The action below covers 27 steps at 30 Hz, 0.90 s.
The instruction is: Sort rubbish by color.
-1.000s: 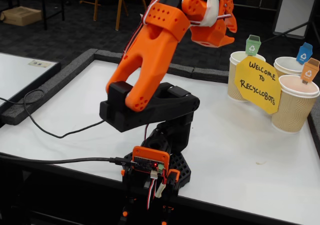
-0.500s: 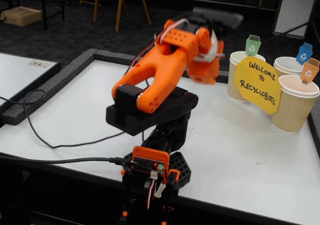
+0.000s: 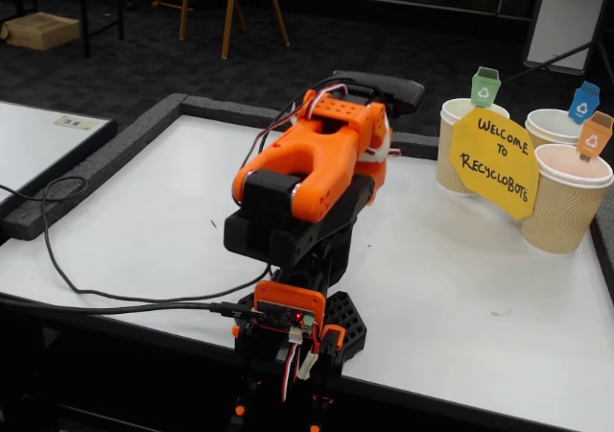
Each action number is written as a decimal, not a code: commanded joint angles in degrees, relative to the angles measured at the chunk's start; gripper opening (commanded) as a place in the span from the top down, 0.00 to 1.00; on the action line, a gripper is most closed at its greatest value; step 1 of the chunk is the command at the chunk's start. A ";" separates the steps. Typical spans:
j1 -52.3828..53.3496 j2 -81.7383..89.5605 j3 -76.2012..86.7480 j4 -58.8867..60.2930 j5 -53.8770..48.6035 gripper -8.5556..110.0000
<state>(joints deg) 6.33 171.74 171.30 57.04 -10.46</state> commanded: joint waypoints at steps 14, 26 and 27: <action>-3.43 1.49 0.44 -4.31 -0.53 0.93; -2.90 7.29 1.23 1.41 -0.53 0.93; -2.90 8.53 1.49 2.02 -0.53 0.93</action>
<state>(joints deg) 3.78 176.66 173.94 58.54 -10.46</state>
